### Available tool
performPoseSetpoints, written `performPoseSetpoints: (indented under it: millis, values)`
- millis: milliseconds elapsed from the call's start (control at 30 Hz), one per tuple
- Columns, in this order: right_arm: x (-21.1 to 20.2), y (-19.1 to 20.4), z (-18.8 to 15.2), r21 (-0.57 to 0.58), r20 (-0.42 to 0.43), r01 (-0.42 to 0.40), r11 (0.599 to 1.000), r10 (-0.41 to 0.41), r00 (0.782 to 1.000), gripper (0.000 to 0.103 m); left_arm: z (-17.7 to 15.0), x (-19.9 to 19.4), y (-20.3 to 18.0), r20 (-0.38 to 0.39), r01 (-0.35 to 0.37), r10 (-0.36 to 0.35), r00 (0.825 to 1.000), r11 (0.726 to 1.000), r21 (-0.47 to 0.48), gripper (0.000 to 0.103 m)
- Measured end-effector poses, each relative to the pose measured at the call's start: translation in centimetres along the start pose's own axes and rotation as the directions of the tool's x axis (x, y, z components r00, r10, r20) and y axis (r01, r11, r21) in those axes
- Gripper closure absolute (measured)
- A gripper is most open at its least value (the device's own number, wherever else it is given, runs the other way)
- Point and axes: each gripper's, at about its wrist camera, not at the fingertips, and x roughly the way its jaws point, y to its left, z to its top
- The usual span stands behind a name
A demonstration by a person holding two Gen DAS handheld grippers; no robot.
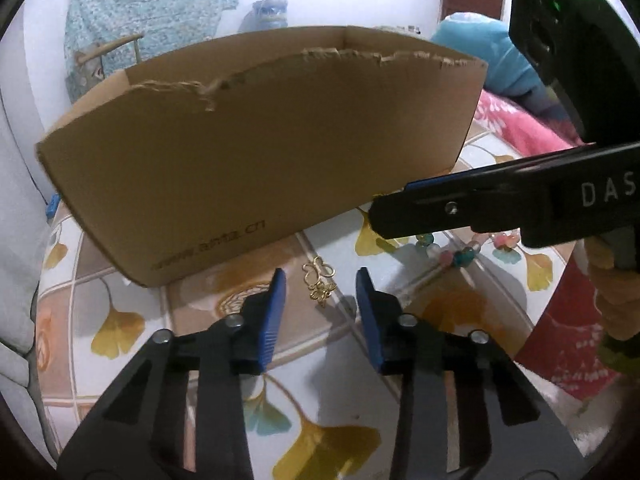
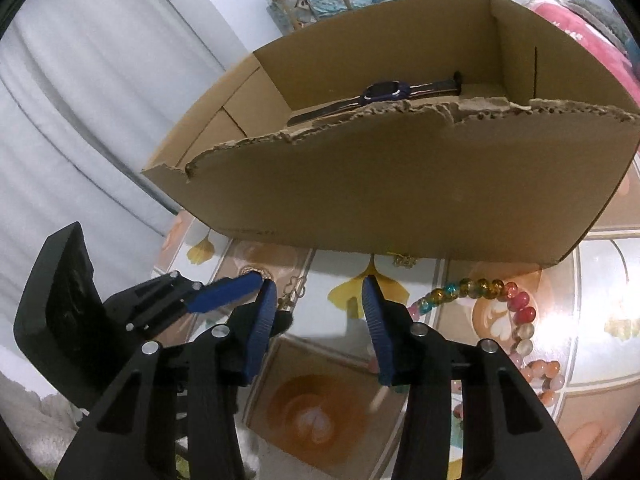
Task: Organize jewelry
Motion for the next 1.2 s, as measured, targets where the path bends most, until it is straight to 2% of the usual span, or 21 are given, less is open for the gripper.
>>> performPoseSetpoints:
  millis: [233, 400, 700, 867, 1133, 1200]
  values:
    - [0.5, -0.3, 0.1, -0.002, 0.005, 0.0, 1.0, 0.0, 1.0, 0.059, 0.3, 0.6, -0.3, -0.023, -0.039, 0.038, 0.999, 0.999, -0.017, 0.079]
    - [0.7, -0.7, -0.1, 0.01, 0.005, -0.003, 1.0, 0.003, 1.0, 0.059, 0.4, 0.8, -0.5, -0.034, -0.064, 0.063, 0.997, 0.998, -0.023, 0.095]
    - [0.8, -0.3, -0.2, -0.002, 0.001, -0.007, 1.0, 0.007, 1.0, 0.059, -0.3, 0.2, 0.3, -0.043, -0.058, 0.057, 0.997, 0.998, -0.03, 0.097]
    - [2.0, 1.3, 0.0, -0.073, -0.023, -0.003, 0.997, 0.001, 1.0, 0.059, -0.9, -0.5, 1.2, -0.046, -0.101, 0.099, 0.994, 0.994, -0.034, 0.097]
    - [4.9, 4.1, 0.7, -0.239, -0.056, 0.034, 0.97, -0.048, 0.997, 0.077, -1.9, -1.3, 3.3, -0.036, -0.139, 0.136, 0.99, 0.988, -0.072, 0.097]
    - [5.3, 4.5, 0.7, -0.259, -0.062, 0.032, 0.965, -0.05, 0.997, 0.086, -1.9, -1.4, 3.6, -0.033, -0.138, 0.136, 0.99, 0.987, -0.08, 0.097]
